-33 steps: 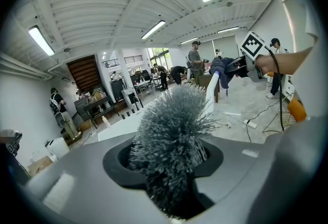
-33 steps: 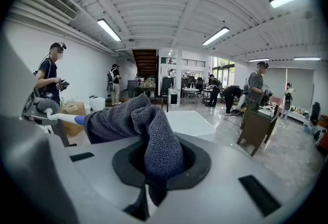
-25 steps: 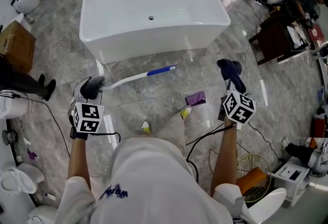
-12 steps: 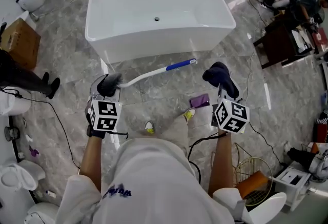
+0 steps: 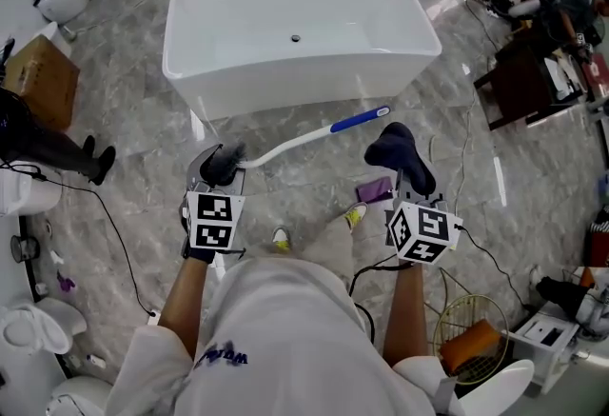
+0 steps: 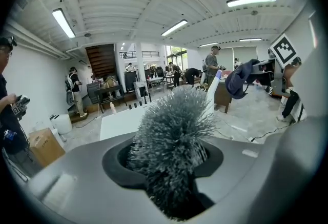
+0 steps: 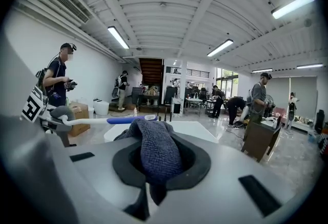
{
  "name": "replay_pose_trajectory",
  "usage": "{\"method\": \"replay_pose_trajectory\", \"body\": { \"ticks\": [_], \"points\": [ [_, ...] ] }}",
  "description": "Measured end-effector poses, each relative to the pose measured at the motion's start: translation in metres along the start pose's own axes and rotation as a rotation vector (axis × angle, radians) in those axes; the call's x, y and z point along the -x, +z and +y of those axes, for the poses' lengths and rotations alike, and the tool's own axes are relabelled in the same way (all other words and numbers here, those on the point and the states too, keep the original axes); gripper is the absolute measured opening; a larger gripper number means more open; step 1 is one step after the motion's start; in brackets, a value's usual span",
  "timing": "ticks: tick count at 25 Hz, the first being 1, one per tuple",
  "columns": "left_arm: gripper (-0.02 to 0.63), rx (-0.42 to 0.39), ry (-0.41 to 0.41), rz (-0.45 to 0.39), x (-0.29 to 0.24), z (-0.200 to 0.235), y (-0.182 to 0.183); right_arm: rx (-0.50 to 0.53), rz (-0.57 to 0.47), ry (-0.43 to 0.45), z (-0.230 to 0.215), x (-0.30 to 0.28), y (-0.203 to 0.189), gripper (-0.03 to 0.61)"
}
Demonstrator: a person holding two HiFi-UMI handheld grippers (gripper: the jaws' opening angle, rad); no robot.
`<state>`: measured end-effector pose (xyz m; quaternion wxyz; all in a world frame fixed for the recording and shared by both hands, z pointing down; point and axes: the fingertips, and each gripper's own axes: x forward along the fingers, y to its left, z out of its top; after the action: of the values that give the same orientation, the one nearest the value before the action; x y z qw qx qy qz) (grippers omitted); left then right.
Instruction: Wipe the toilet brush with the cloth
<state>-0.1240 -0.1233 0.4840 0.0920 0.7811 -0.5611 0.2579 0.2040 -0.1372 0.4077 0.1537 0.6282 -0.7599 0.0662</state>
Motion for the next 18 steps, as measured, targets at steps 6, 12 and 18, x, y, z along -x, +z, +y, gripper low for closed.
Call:
{"method": "replay_pose_trajectory", "body": {
  "ticks": [6, 12, 18],
  "points": [
    [0.181, -0.009, -0.023, 0.012, 0.0007, -0.0059, -0.0049, 0.003, -0.006, 0.004, 0.0036, 0.0040, 0.0024, 0.029],
    [0.181, -0.010, -0.019, 0.012, 0.0042, -0.0045, -0.0059, 0.009, -0.008, 0.003, 0.0025, 0.0063, 0.0041, 0.029],
    [0.181, -0.014, -0.013, 0.010, 0.0075, -0.0027, -0.0057, 0.012, -0.013, 0.004, 0.0001, 0.0106, 0.0064, 0.029]
  ]
}}
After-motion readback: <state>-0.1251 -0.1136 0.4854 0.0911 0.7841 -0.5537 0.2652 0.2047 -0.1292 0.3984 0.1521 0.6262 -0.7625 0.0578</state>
